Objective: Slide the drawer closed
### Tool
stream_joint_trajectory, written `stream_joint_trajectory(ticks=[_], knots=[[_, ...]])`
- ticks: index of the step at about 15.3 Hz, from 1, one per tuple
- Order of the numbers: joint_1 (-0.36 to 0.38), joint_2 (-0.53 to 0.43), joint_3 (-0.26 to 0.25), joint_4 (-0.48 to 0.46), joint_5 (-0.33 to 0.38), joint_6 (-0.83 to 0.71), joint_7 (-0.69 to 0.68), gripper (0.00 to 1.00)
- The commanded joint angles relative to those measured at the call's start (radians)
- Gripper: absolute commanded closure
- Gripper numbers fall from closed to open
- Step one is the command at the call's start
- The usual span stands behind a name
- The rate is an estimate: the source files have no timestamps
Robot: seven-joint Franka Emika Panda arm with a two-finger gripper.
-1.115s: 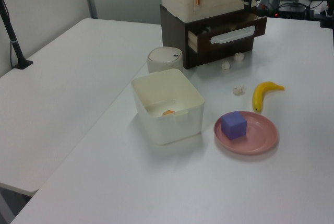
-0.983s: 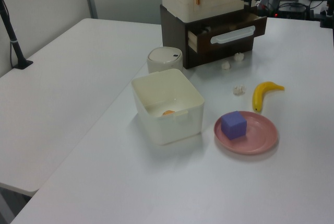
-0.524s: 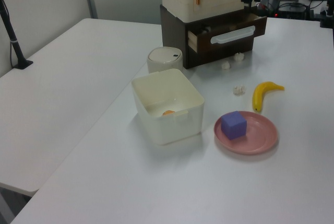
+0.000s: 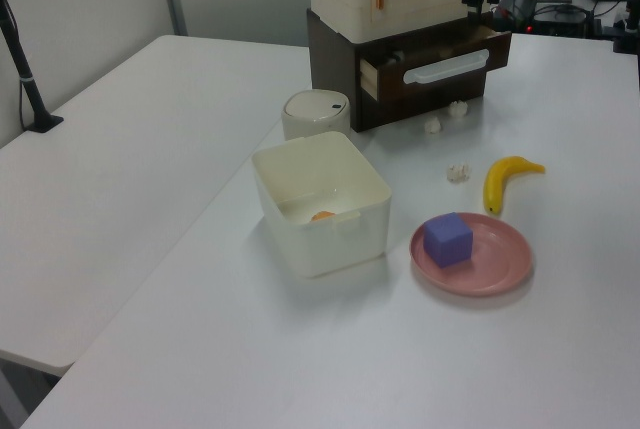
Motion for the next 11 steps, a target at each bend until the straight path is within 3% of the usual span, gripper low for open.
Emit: stream_joint_trajectory(ticks=[1,11], knots=[[0.001,-0.029,0.003,-0.036,0.02,-0.038,-0.007,0.0],[0.001,-0.027,0.003,-0.035,0.02,-0.036,-0.023,0.0]])
